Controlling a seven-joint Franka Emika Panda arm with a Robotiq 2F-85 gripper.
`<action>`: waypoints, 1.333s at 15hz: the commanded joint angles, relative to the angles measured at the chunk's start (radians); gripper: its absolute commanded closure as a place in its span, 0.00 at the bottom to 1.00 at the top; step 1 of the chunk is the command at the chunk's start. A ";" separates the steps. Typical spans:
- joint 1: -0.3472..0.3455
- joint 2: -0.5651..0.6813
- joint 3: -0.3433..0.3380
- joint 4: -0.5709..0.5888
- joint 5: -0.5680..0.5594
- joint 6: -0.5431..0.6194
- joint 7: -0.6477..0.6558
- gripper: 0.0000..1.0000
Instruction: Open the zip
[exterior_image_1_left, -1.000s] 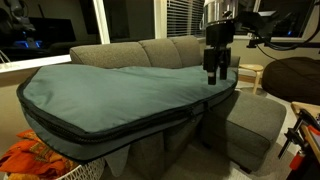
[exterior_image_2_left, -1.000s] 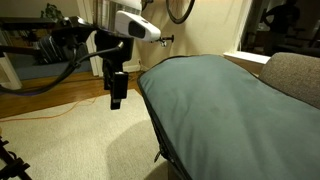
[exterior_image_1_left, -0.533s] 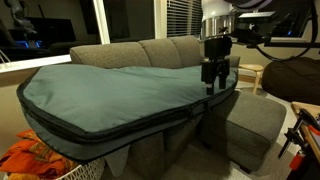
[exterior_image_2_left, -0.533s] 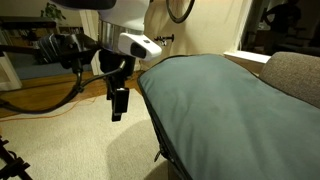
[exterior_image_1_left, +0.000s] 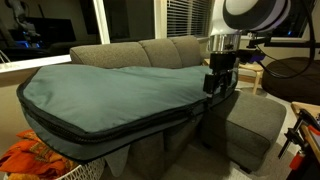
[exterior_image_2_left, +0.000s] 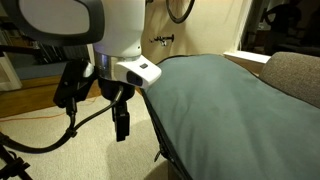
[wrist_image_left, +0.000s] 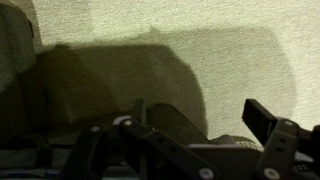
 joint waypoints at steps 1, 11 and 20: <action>-0.033 0.003 0.013 -0.052 0.082 0.107 -0.093 0.00; -0.061 0.119 0.090 -0.062 0.277 0.278 -0.303 0.00; -0.120 0.219 0.160 -0.011 0.347 0.353 -0.419 0.00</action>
